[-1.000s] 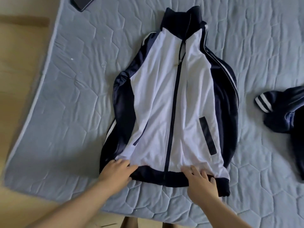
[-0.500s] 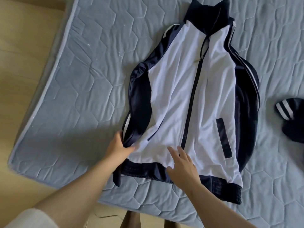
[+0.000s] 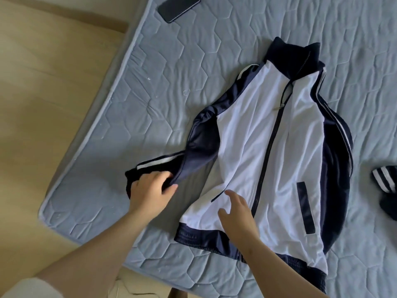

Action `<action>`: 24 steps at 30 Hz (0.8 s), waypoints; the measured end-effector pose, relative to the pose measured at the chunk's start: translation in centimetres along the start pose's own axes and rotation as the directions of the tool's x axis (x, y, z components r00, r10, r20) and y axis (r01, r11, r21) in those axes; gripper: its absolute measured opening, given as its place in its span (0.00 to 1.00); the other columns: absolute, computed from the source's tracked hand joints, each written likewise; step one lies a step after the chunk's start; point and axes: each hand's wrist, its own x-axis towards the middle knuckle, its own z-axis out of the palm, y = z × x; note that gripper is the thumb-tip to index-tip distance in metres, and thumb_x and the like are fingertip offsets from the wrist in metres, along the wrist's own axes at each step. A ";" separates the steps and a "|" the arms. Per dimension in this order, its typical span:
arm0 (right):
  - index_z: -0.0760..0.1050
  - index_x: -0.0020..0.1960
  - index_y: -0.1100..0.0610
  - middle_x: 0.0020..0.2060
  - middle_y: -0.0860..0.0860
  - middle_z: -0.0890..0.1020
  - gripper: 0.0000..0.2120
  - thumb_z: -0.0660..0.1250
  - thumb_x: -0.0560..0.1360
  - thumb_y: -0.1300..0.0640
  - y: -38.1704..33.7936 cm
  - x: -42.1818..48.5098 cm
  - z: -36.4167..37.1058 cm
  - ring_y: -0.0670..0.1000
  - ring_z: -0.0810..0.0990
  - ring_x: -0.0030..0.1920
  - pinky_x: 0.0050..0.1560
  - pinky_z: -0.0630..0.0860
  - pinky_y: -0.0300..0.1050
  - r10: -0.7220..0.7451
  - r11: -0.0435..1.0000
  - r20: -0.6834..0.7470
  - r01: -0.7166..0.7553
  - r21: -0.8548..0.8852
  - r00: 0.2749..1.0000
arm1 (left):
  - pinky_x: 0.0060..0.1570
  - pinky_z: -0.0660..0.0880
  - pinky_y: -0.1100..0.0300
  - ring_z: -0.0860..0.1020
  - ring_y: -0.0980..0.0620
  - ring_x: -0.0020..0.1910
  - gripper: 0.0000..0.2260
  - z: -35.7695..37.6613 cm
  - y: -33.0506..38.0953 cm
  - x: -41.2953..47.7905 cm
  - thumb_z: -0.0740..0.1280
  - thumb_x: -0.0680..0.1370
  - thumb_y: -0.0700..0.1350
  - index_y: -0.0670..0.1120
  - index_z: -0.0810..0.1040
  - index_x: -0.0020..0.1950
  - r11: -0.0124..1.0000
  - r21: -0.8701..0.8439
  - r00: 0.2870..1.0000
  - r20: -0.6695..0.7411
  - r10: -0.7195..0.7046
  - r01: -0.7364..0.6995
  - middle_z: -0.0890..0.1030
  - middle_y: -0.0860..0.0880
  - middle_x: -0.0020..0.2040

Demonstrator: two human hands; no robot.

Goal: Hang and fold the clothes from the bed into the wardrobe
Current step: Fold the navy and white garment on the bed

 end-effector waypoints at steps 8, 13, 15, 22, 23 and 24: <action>0.58 0.72 0.48 0.70 0.47 0.64 0.24 0.56 0.77 0.57 0.3 1.2 0.4 0.55 0.77 0.55 0.51 0.77 0.51 0.063 0.998 0.032 -0.062 -0.029 0.997 | 0.60 0.66 0.46 0.65 0.43 0.68 0.23 2.0 -2.3 1.0 0.63 0.76 0.39 0.50 0.65 0.70 0.897 -0.084 0.901 0.017 -0.433 0.433 0.64 0.46 0.71; 0.58 0.72 0.48 0.70 0.47 0.63 0.24 0.56 0.77 0.58 1.5 1.9 1.0 0.53 0.78 0.52 0.47 0.78 0.49 0.114 0.991 0.054 -0.110 -0.070 0.992 | 0.67 0.58 0.45 0.54 0.41 0.72 0.25 2.7 -4.1 2.5 0.66 0.75 0.49 0.59 0.63 0.69 0.875 0.172 0.852 0.206 -0.481 0.453 0.48 0.50 0.76; 0.58 0.71 0.48 0.69 0.47 0.64 0.24 0.56 0.77 0.58 1.8 2.1 1.1 0.53 0.78 0.49 0.44 0.77 0.47 0.129 0.989 0.058 -0.124 -0.083 0.990 | 0.68 0.57 0.46 0.53 0.41 0.73 0.14 2.7 -4.6 3.0 0.67 0.75 0.51 0.55 0.72 0.60 0.881 0.226 0.866 0.199 -0.459 0.415 0.50 0.50 0.75; 0.57 0.72 0.47 0.68 0.48 0.64 0.24 0.56 0.77 0.57 0.4 2.3 1.1 0.50 0.76 0.51 0.47 0.77 0.48 0.121 0.992 0.074 -0.117 -0.053 0.990 | 0.62 0.62 0.51 0.66 0.46 0.65 0.10 2.4 -5.8 2.3 0.59 0.78 0.44 0.49 0.73 0.58 0.908 0.310 0.927 0.156 -0.342 0.283 0.69 0.50 0.66; 0.57 0.72 0.47 0.68 0.48 0.65 0.24 0.56 0.78 0.57 0.0 2.3 1.0 0.48 0.75 0.49 0.45 0.76 0.45 0.111 0.993 0.070 -0.108 -0.048 0.991 | 0.62 0.63 0.50 0.67 0.46 0.65 0.13 2.2 -6.0 2.2 0.60 0.78 0.44 0.50 0.69 0.63 0.907 0.281 0.918 0.155 -0.365 0.313 0.70 0.49 0.65; 0.57 0.72 0.47 0.68 0.47 0.65 0.24 0.56 0.78 0.57 -0.4 2.4 1.0 0.46 0.75 0.46 0.43 0.74 0.42 0.100 0.994 0.066 -0.098 -0.044 0.993 | 0.62 0.63 0.49 0.67 0.45 0.65 0.19 1.9 -6.3 2.3 0.61 0.78 0.45 0.51 0.64 0.68 0.901 0.279 0.899 0.194 -0.393 0.333 0.70 0.49 0.66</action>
